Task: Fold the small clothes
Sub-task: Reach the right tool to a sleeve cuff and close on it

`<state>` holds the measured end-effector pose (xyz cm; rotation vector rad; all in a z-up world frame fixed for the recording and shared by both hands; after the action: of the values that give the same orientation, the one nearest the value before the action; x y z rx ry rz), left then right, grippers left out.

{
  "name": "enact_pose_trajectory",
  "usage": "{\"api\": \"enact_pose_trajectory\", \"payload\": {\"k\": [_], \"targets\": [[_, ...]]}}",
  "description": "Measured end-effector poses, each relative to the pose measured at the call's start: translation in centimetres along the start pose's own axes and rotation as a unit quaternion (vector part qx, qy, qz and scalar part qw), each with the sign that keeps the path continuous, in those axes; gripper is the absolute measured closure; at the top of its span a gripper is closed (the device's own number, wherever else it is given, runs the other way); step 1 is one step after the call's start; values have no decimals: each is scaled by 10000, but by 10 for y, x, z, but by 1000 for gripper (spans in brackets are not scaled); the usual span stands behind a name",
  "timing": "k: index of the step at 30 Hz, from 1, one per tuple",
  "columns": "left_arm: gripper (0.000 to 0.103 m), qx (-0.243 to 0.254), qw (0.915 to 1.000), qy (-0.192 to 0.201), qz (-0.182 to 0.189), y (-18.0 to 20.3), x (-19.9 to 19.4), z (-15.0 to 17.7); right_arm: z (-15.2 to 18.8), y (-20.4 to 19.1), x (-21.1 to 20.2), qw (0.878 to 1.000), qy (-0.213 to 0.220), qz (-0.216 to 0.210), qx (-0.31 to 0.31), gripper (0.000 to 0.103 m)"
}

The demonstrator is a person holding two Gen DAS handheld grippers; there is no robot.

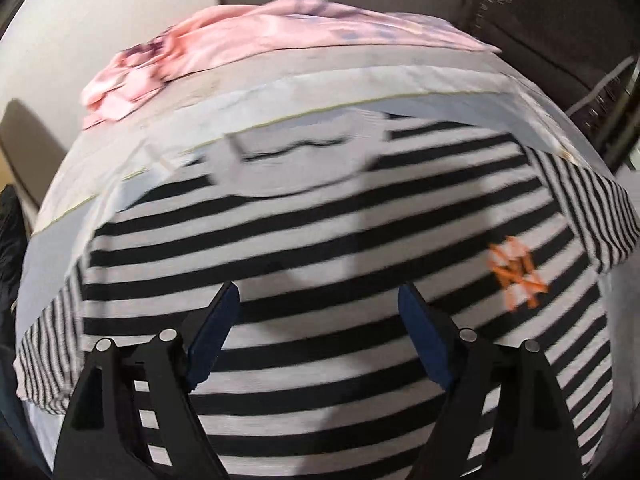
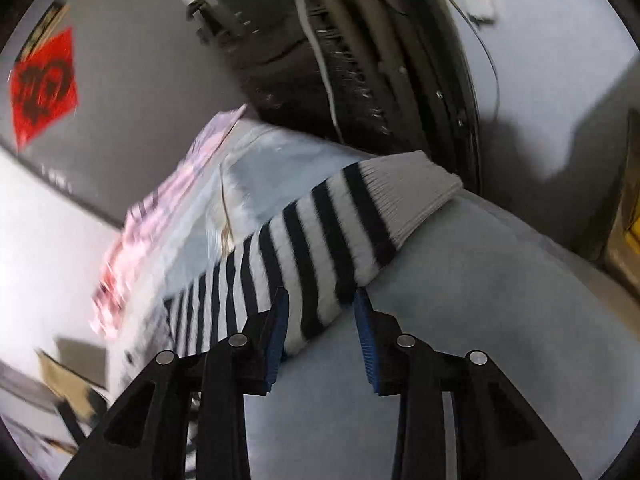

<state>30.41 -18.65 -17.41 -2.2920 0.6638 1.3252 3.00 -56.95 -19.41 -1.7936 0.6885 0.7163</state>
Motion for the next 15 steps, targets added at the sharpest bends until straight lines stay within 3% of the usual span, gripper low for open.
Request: {"api": "enact_pose_trajectory", "payload": {"k": [3,7,10,15], "targets": [[24,152,9998,-76,-65,17,8,1,-10,12,11,9991,66,-37,410,70],[23,95,9998,-67,-144,12,7,7,-20,35,14,9921,75,-350,1199,71],[22,-75,9998,-68,-172,-2,4,14,-21,38,13,9930,203,-280,1130,71],[9,-382,9992,42,-131,-11,11,20,-39,39,29,9897,480,-414,1284,72]]}}
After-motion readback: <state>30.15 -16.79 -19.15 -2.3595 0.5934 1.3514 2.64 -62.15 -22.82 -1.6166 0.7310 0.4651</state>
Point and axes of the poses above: each gripper's, at about its wrist camera, not at the fingertips, and x roughly the way its jaws point, y to its right, z to its underside, the point moved 1 cm from there along x, roughly the way its jaws point, and after that the axes turned 5 degrees about x, right-handed, at the moved point
